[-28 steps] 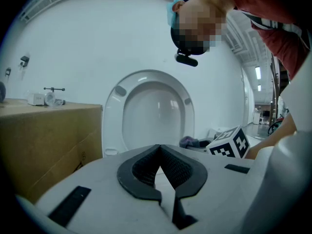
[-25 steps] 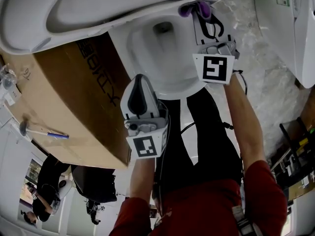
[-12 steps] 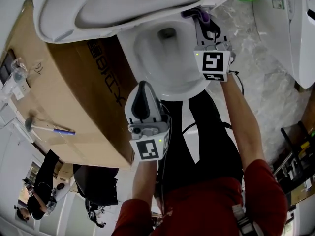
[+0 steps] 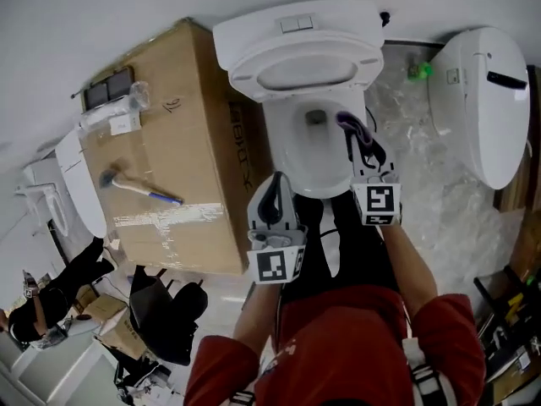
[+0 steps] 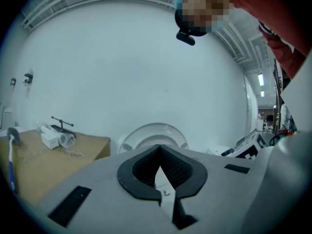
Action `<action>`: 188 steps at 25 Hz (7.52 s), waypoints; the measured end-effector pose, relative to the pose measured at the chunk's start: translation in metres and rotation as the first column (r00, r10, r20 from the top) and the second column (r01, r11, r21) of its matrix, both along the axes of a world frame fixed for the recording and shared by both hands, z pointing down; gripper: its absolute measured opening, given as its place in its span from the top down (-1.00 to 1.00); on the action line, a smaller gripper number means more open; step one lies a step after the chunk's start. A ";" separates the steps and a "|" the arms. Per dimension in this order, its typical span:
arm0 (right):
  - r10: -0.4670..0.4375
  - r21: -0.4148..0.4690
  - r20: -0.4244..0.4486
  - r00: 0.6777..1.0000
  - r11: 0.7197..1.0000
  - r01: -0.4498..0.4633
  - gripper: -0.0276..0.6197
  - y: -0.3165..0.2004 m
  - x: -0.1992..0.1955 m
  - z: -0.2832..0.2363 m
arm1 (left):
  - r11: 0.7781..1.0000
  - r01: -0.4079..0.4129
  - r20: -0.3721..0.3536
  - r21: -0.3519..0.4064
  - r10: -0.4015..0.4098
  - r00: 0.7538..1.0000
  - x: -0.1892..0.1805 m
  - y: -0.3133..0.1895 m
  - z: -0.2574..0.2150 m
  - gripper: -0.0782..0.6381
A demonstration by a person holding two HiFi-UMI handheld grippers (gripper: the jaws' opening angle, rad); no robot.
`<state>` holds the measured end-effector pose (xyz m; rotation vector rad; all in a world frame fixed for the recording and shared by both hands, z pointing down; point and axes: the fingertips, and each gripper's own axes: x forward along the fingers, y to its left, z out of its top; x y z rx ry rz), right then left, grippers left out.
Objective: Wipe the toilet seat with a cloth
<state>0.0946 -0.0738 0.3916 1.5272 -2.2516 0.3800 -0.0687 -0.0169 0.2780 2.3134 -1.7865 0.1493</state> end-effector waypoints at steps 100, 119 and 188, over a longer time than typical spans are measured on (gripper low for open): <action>0.052 0.148 0.166 0.985 0.986 -0.077 0.74 0.108 0.044 -0.241 | 0.184 -0.428 0.180 -0.885 0.982 0.050 0.072 0.074 0.107 0.38; 0.035 -0.095 0.078 0.996 0.995 -0.027 0.74 0.132 0.034 -0.062 | -0.092 -0.389 -0.083 -0.917 0.996 -0.039 0.073 0.192 0.299 -0.03; -0.483 -0.458 -0.235 0.843 0.820 0.342 0.74 0.240 -0.059 0.276 | 0.886 -0.312 0.151 -0.343 0.380 0.913 0.014 0.092 0.296 0.74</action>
